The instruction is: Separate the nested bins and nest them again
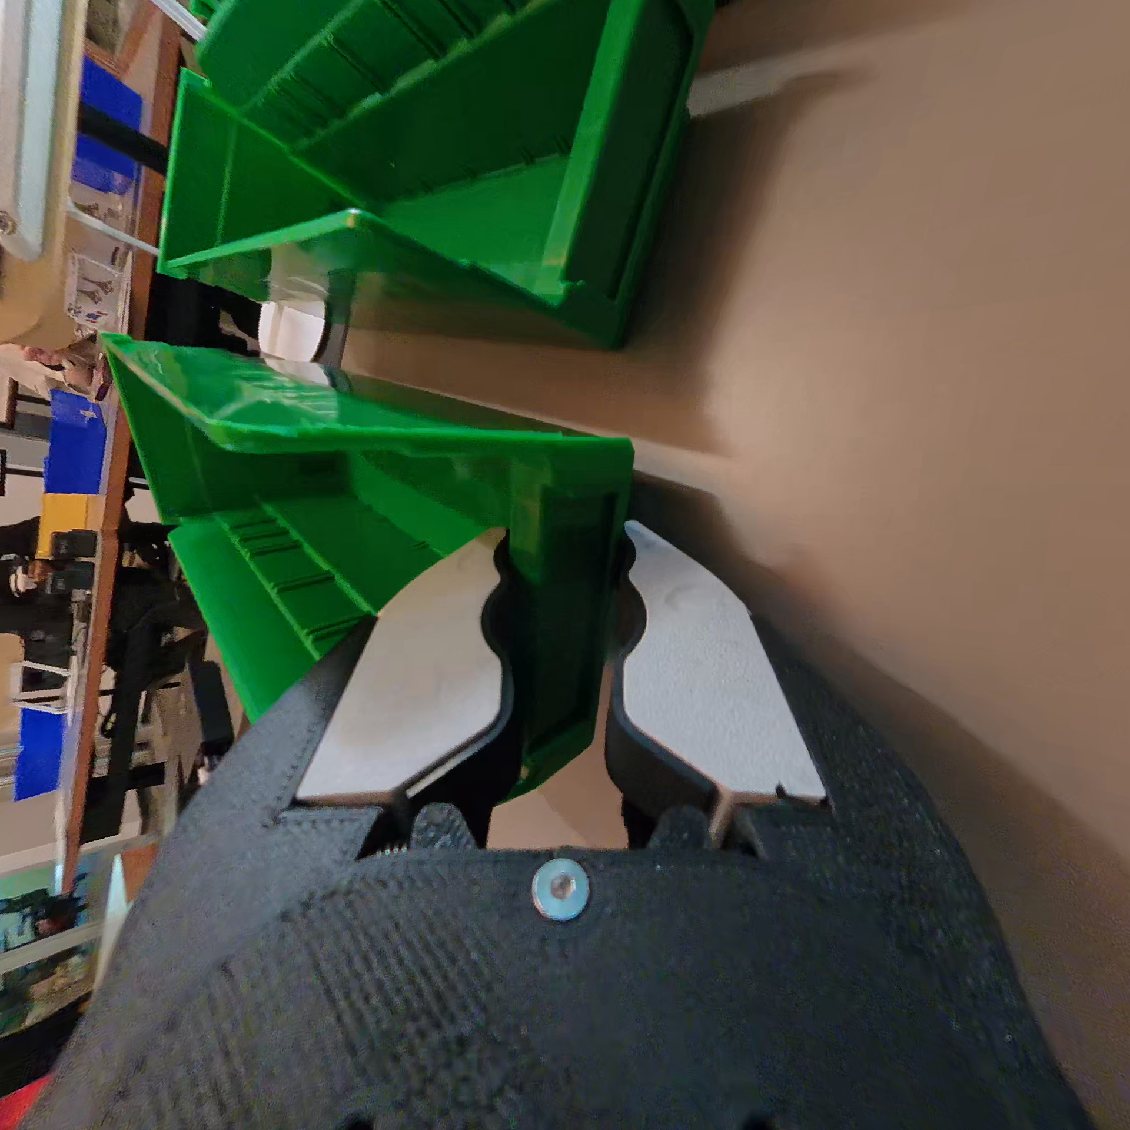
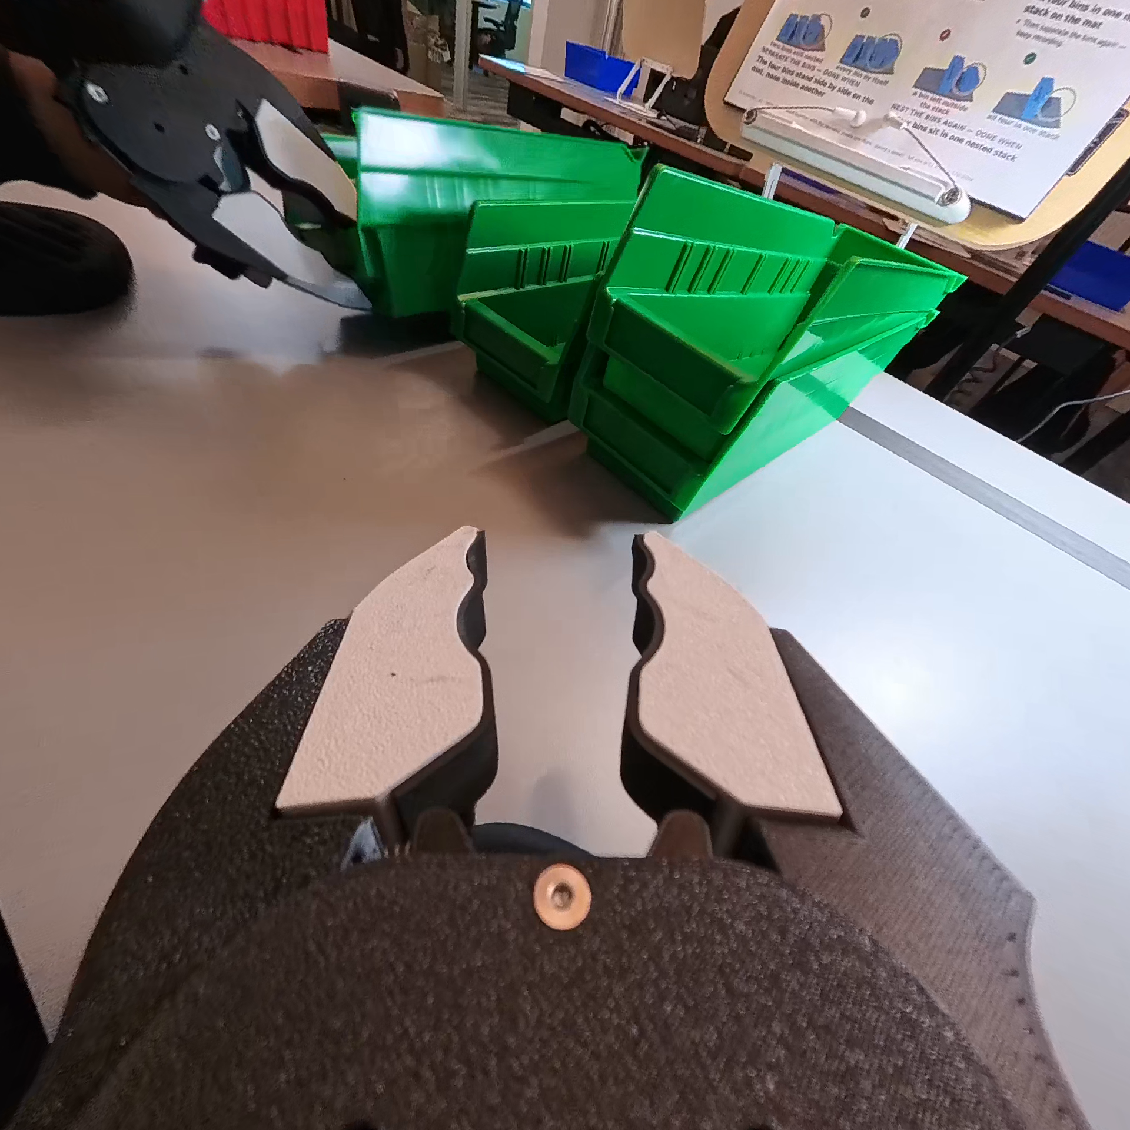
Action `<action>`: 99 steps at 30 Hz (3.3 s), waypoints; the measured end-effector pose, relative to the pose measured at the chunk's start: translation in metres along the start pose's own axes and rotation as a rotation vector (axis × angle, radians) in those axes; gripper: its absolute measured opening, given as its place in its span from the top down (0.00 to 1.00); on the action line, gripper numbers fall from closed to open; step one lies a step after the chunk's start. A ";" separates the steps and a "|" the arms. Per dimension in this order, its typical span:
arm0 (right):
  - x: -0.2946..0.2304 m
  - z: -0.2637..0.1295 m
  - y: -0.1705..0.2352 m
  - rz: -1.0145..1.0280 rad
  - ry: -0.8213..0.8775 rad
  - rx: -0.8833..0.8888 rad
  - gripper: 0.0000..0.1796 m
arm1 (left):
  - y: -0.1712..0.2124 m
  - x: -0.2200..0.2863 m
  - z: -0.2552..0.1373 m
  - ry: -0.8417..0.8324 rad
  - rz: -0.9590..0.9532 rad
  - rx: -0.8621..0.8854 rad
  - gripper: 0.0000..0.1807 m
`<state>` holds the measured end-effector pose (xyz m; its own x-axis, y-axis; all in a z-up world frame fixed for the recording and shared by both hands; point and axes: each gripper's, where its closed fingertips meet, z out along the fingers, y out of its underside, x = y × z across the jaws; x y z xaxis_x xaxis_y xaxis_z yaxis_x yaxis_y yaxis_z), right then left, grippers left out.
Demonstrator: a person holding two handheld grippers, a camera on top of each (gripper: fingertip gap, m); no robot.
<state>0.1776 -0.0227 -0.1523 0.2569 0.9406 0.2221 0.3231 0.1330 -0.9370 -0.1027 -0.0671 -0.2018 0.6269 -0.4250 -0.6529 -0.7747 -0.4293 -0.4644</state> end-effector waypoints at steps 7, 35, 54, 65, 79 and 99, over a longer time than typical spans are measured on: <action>0.000 0.002 0.002 -0.009 0.006 -0.009 0.75 | -0.014 -0.018 -0.019 -0.049 -0.097 0.080 0.84; 0.011 -0.001 -0.002 0.032 0.066 0.039 0.71 | -0.261 -0.040 0.012 0.013 0.379 0.026 0.83; 0.012 -0.006 -0.006 0.037 0.079 0.074 0.72 | -0.262 -0.008 0.016 0.145 0.223 0.181 0.70; 0.021 0.003 -0.003 0.080 0.084 0.021 0.72 | -0.174 -0.037 -0.007 0.203 -0.129 0.240 0.72; 0.083 0.096 0.011 0.212 0.111 -0.121 0.79 | -0.087 0.015 0.080 0.133 0.059 -0.167 0.81; 0.033 0.122 0.004 -0.011 -0.065 -0.081 0.91 | -0.048 -0.034 0.022 0.067 0.008 -0.132 0.83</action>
<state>0.0766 0.0464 -0.1817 0.1937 0.9579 0.2118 0.3989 0.1203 -0.9091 -0.0891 -0.0143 -0.1706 0.6280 -0.4795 -0.6130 -0.7650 -0.5249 -0.3731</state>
